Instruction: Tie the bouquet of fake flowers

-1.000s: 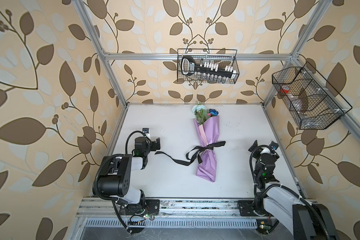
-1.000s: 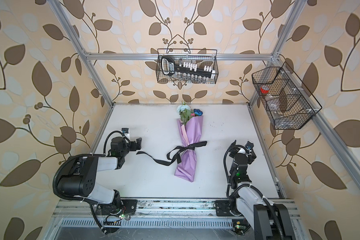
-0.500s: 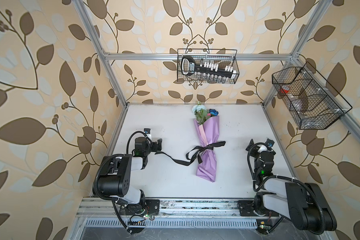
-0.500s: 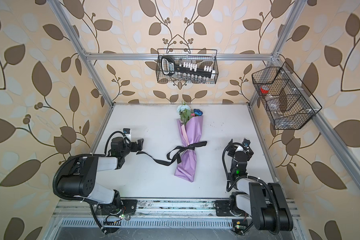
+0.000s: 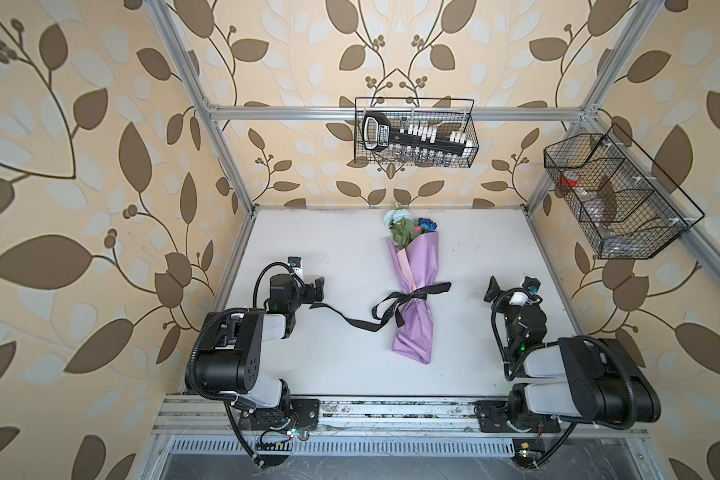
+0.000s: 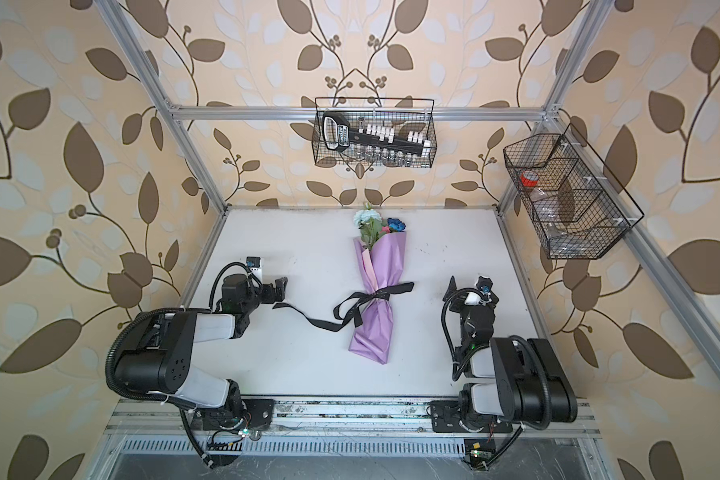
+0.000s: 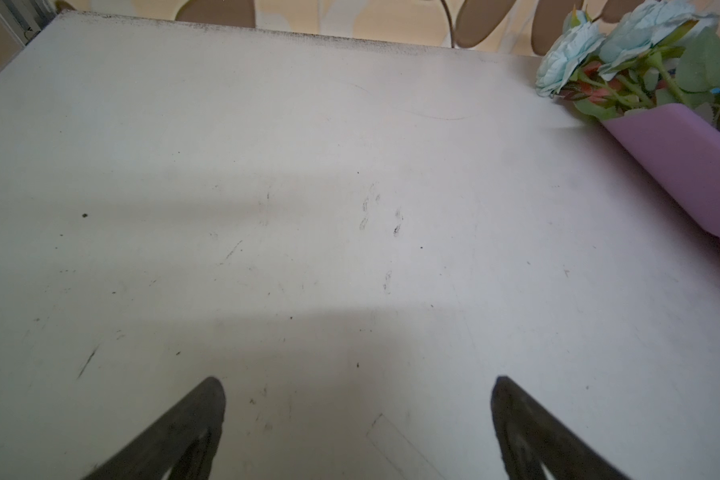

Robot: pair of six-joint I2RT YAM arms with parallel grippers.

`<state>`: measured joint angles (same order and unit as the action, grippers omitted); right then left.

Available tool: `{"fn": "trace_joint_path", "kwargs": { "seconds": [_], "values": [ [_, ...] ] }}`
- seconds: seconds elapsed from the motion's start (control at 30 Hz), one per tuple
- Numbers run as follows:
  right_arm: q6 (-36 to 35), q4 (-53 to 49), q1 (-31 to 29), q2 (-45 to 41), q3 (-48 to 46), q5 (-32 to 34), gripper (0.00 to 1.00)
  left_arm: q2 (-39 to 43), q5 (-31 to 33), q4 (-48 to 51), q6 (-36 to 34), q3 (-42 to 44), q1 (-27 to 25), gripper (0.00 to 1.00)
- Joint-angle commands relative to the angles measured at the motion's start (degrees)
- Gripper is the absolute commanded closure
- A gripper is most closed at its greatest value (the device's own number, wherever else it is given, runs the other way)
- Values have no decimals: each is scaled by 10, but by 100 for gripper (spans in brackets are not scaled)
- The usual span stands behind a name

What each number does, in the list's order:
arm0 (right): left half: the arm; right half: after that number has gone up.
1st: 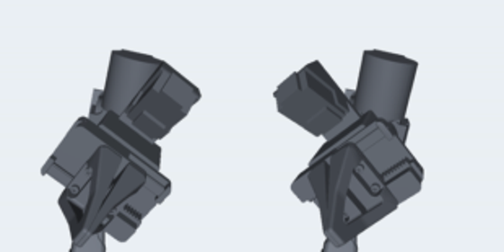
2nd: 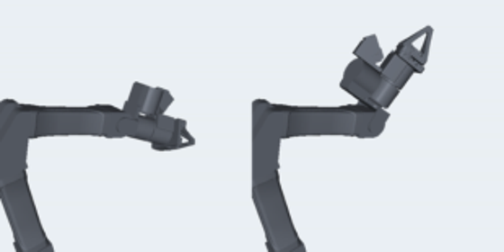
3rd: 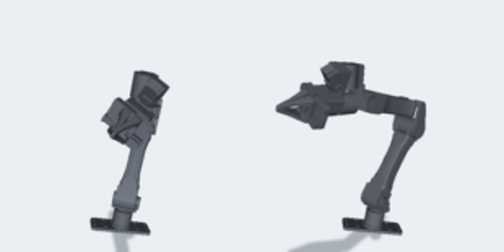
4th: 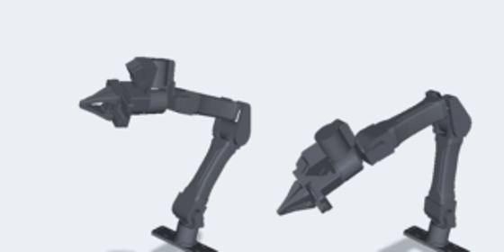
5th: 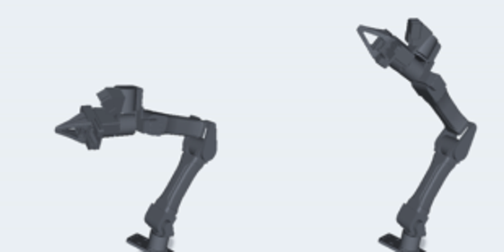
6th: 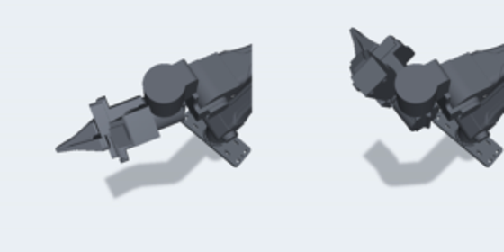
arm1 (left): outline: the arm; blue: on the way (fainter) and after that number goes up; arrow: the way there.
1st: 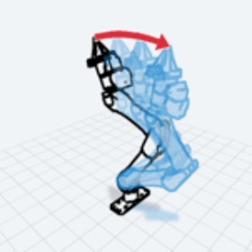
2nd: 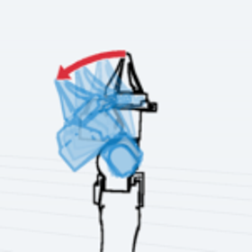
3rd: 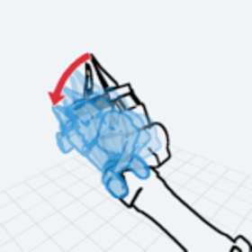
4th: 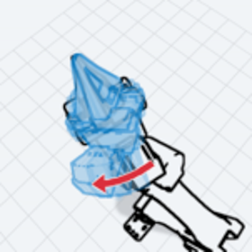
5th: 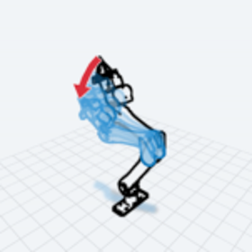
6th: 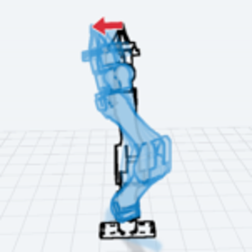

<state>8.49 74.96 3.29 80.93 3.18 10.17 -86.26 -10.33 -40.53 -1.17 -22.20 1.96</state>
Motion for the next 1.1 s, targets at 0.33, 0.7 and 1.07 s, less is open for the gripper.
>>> {"fn": "trace_joint_path", "kwargs": {
  "seconds": [0.33,0.7,1.07],
  "values": [
    [-52,-97,12,51,102,-164,0,6,-11,-16,-7,0,3,1],
    [-68,-94,12,49,98,-203,0,6,-11,-15,-7,0,3,1],
    [-68,-94,12,48,98,-202,0,6,-10,-15,-7,0,3,1]
  ]
}}
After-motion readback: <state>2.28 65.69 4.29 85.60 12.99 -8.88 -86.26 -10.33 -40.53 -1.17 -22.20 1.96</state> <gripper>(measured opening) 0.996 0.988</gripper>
